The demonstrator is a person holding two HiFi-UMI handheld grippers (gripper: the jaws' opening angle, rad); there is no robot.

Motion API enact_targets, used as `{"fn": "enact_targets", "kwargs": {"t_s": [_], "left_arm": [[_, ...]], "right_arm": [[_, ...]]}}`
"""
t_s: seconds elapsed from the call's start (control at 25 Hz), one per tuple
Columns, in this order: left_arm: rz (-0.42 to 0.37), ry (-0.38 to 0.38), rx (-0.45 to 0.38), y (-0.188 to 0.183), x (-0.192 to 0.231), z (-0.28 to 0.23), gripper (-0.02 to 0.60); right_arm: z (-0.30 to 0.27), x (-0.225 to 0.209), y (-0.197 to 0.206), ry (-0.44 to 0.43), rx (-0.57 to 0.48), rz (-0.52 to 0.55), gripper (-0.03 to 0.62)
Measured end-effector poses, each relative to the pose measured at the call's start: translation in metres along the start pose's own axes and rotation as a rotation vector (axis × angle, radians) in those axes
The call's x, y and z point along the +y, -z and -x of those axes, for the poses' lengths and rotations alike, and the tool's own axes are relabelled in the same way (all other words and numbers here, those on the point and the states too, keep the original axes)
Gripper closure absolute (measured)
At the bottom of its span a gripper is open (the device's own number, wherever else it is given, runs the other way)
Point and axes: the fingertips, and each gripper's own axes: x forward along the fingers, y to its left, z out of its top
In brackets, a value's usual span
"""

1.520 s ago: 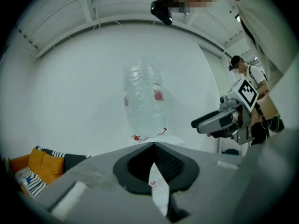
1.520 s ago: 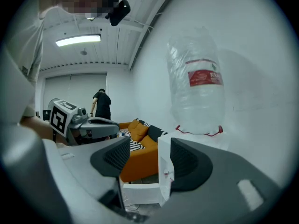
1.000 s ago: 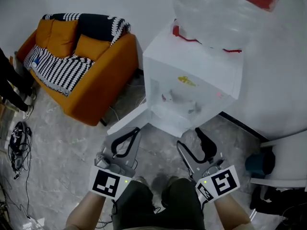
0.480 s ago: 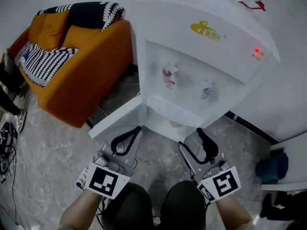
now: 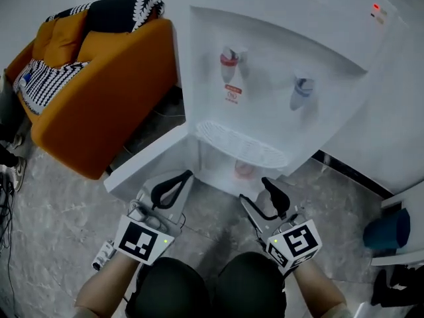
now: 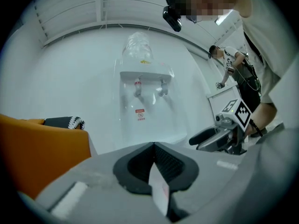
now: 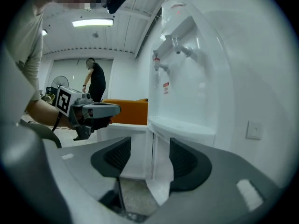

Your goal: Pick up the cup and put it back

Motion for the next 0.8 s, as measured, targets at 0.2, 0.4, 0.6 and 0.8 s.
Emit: {"fn": "enact_targets", "kwargs": {"t_s": [0.2,0.4,0.6,0.8], "left_arm": [[0.012,0.0,-0.001,0.029,0.01,-0.012,0.58],[-0.034,-0.012,-0.025,0.052,0.023,-0.024,0.58],[0.028,-0.008,-0.035,0.075,0.021,-0.037,0.58],[0.042,-0.003,-0.014,0.097,0.014,-0.048,0.58]], "right_arm": [[-0.032,-0.012,0.053,0.012,0.055,0.0,0.327],[-0.064,-0.027,0.103,0.051,0.109,-0.041,0.327],[-0.087,-0.052,0.152,0.212,0.127,-0.114,0.296],[-0.1,-0.074,0.186,0.418,0.093,-0.176,0.257]]}}
